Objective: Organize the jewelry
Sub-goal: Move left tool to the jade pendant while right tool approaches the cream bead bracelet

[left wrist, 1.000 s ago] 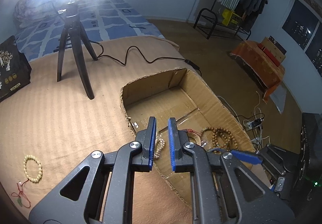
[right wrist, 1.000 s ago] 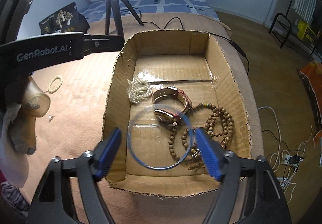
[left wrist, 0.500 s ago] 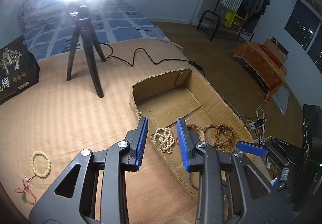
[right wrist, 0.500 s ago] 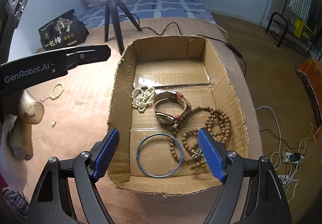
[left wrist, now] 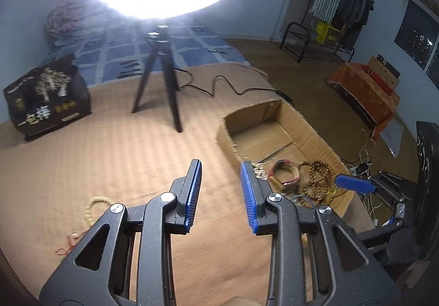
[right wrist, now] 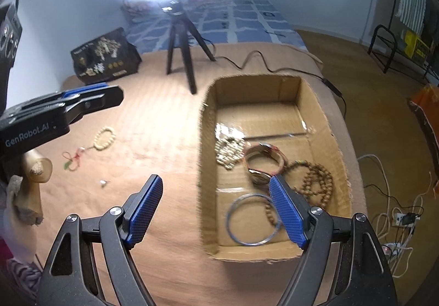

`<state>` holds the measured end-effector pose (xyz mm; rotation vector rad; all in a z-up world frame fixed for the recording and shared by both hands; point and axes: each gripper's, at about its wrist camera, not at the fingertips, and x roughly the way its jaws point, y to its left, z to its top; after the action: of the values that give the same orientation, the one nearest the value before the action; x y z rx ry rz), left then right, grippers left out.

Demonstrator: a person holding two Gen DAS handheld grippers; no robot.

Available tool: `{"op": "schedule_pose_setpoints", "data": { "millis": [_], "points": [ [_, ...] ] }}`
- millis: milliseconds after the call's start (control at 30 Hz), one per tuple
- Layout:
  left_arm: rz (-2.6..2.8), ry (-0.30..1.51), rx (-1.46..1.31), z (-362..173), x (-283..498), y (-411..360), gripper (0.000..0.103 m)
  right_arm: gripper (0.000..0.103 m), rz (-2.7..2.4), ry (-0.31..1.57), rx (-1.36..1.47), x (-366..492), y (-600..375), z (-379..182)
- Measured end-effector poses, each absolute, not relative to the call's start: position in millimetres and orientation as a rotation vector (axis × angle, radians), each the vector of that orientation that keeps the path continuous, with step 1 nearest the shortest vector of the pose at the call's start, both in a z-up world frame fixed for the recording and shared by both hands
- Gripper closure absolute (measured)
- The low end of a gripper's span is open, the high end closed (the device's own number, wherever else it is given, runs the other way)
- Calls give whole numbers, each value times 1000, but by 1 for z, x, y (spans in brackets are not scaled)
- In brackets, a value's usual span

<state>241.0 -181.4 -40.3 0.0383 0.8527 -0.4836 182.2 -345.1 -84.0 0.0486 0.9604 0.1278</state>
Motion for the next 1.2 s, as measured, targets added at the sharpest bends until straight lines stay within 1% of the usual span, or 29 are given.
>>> {"op": "schedule_pose_setpoints", "data": {
  "millis": [300,700,1000,1200],
  "points": [
    [-415,828,25,-24,232,-100,74,23,160,963,77,194,-313,-80],
    [-293,883,-93,-54,225,24,74,23,236,989,81,213,-259,-89],
    [-266,947,-128,-84,222,67,74,24,276,1033,74,229,-228,-106],
    [-266,998,-133,-106,224,79,74,31,286,1081,79,242,-213,-125]
  ]
}}
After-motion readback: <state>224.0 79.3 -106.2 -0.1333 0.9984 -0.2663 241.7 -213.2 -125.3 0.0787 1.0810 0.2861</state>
